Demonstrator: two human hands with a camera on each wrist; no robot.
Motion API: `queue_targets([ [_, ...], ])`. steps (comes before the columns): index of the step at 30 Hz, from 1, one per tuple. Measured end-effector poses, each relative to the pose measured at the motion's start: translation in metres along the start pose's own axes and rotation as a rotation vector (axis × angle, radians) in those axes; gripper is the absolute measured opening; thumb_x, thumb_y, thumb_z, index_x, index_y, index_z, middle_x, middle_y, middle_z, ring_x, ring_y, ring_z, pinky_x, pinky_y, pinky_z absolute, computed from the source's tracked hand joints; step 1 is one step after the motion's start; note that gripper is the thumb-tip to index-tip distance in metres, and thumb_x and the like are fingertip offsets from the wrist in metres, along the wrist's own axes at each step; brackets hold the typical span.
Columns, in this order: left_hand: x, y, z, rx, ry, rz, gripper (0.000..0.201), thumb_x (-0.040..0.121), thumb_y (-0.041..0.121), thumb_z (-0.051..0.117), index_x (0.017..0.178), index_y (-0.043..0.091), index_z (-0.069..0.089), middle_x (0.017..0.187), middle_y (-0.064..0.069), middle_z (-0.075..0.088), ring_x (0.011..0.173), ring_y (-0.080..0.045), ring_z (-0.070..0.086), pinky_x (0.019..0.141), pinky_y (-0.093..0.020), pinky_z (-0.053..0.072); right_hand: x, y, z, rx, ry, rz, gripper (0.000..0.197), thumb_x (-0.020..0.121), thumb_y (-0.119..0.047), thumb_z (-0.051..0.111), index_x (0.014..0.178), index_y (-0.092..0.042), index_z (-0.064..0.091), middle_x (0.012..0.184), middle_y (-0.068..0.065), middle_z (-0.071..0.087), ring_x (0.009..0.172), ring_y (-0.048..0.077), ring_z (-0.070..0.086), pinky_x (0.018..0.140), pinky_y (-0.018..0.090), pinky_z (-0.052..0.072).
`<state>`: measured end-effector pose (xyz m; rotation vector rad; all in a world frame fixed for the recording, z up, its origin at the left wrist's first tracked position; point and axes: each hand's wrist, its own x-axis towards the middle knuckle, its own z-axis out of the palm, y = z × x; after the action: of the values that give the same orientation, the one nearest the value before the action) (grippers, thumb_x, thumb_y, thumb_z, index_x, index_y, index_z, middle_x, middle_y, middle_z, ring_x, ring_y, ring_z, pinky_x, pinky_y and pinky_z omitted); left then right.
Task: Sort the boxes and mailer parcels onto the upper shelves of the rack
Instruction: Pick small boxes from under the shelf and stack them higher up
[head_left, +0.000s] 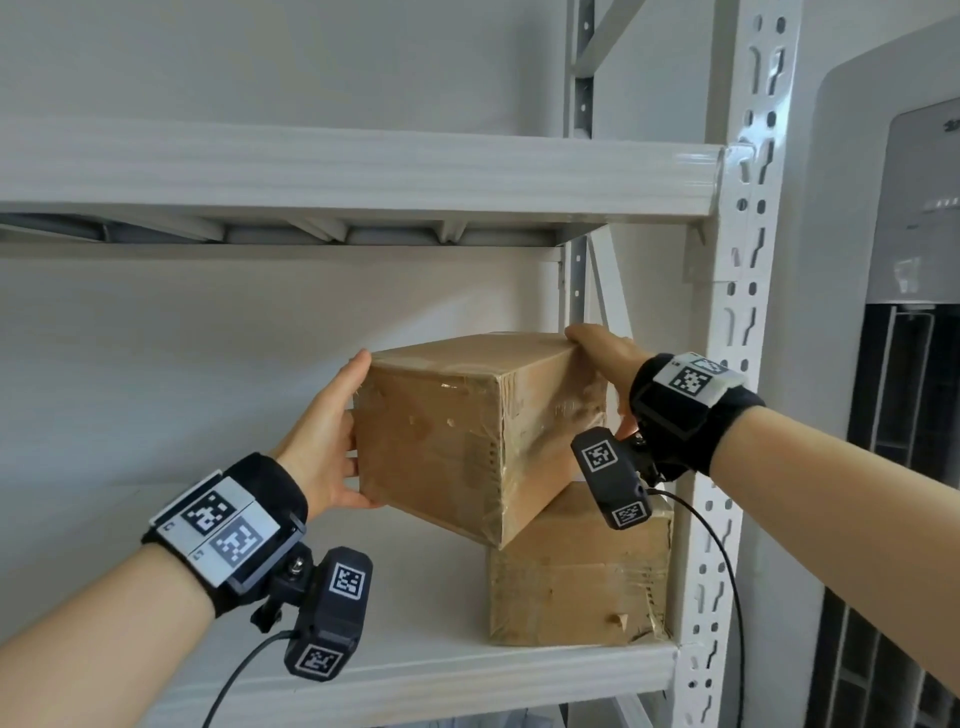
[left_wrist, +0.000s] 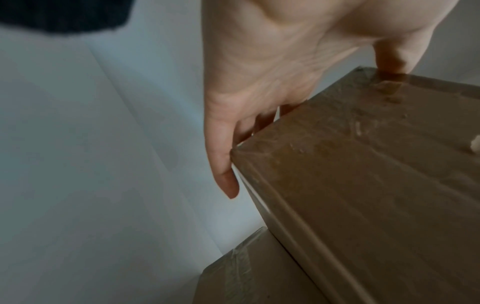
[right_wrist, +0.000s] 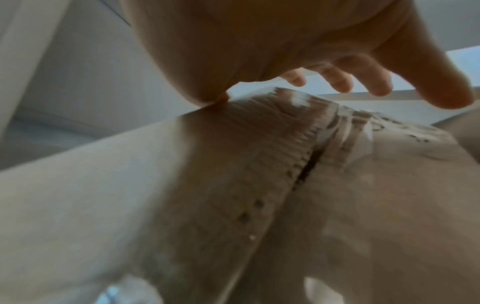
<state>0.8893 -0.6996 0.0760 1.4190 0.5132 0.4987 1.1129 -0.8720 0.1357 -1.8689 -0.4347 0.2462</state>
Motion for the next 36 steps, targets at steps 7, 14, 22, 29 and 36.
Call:
queue_targets([
  [7, -0.010, -0.009, -0.018, -0.079, -0.036, -0.018, 0.079, 0.075, 0.074, 0.051, 0.130, 0.017, 0.052, 0.127, -0.007, 0.060, 0.116, -0.033, 0.057, 0.099, -0.064, 0.038, -0.039, -0.015, 0.001, 0.029, -0.095, -0.051, 0.067, 0.089, -0.055, 0.049, 0.145, -0.023, 0.033, 0.146, 0.013, 0.038, 0.123, 0.045, 0.042, 0.086, 0.062, 0.048],
  [14, -0.049, -0.029, -0.065, -0.263, -0.141, 0.052, 0.050, 0.082, 0.045, 0.057, 0.122, 0.016, 0.064, 0.106, -0.011, 0.068, 0.103, -0.036, 0.065, 0.084, -0.064, 0.048, -0.099, -0.037, 0.029, 0.005, -0.011, -0.262, 0.070, 0.085, -0.050, 0.058, 0.142, -0.017, 0.034, 0.133, 0.008, 0.046, 0.111, 0.029, 0.046, 0.086, 0.061, 0.050],
  [22, -0.121, -0.076, -0.131, -0.123, -0.230, 0.010, 0.057, 0.070, 0.053, 0.076, 0.116, 0.022, 0.069, 0.125, -0.011, 0.064, 0.114, -0.027, 0.063, 0.081, -0.040, 0.056, -0.215, -0.037, 0.100, -0.232, -0.123, -0.681, 0.039, 0.089, -0.047, 0.058, 0.113, -0.022, 0.039, 0.109, -0.002, 0.054, 0.092, 0.013, 0.058, 0.074, 0.030, 0.053],
  [29, -0.180, -0.129, -0.180, -0.177, -0.190, 0.009, 0.082, 0.056, 0.045, 0.089, 0.126, 0.011, 0.061, 0.129, -0.016, 0.061, 0.116, -0.030, 0.061, 0.083, -0.039, 0.057, -0.284, -0.001, 0.146, -0.337, -0.184, -0.849, 0.042, 0.087, -0.044, 0.063, 0.113, -0.019, 0.042, 0.106, -0.002, 0.053, 0.089, 0.009, 0.052, 0.066, 0.012, 0.037],
  [36, -0.219, -0.218, -0.188, -0.193, -0.150, -0.021, 0.073, 0.053, 0.041, 0.092, 0.117, 0.017, 0.067, 0.122, -0.012, 0.066, 0.110, -0.027, 0.065, 0.077, -0.036, 0.057, -0.332, 0.084, 0.164, -0.350, -0.173, -0.854, 0.056, 0.087, -0.035, 0.065, 0.128, -0.008, 0.041, 0.115, 0.007, 0.050, 0.109, 0.021, 0.047, 0.085, 0.019, 0.034],
])
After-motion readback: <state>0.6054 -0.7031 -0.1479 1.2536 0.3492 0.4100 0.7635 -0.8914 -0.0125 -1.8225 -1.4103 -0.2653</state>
